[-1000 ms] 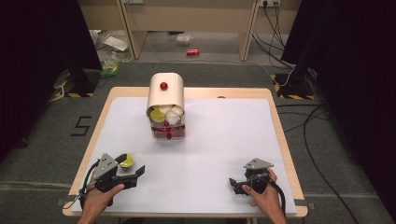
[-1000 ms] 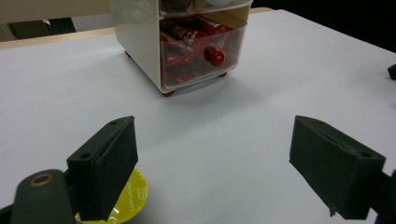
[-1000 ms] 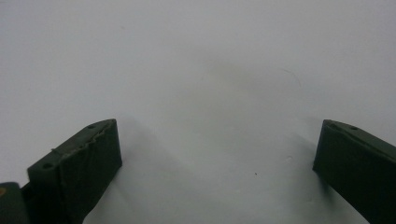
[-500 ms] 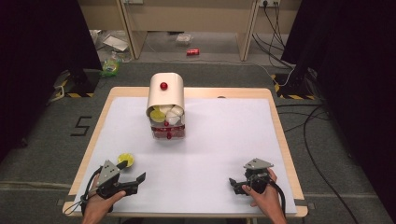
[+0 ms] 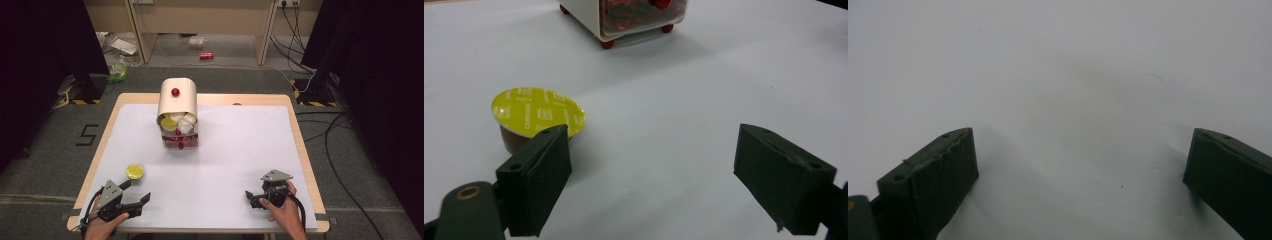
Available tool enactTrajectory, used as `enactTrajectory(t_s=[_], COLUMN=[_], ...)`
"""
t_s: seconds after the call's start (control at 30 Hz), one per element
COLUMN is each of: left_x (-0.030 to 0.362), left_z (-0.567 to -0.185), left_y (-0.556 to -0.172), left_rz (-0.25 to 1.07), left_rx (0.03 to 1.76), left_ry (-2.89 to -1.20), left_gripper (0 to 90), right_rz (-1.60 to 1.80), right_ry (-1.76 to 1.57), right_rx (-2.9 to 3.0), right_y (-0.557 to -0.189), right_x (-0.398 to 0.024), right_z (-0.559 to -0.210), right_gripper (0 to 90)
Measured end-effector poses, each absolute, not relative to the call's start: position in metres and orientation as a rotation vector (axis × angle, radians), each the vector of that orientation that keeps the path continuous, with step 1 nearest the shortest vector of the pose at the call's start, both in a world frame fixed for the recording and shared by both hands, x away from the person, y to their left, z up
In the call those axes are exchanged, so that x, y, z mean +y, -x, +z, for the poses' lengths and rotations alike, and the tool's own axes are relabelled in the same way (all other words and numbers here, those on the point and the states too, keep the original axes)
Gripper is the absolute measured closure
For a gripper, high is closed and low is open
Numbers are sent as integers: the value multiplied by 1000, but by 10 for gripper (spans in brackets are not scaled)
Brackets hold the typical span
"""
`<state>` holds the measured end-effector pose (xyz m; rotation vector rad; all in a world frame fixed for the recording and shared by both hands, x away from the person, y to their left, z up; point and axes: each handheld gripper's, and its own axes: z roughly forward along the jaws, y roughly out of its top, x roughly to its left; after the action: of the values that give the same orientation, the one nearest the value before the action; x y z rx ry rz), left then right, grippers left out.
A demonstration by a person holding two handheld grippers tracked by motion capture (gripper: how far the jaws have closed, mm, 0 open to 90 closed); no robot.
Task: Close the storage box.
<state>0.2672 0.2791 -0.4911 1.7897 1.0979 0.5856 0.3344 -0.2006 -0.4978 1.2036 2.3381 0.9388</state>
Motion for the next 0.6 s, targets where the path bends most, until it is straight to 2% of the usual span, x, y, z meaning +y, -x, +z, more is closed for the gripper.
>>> enactTrajectory(t_s=[0.6], left_x=[290], left_z=[-507], left_y=[-253], left_rz=[559], left_rx=[1111], left_ry=[-1846], left_gripper=[149], right_rz=[939], right_ry=[-1204], right_rx=[2337], right_y=[-334], right_x=[-201], right_z=[-498], right_gripper=[9])
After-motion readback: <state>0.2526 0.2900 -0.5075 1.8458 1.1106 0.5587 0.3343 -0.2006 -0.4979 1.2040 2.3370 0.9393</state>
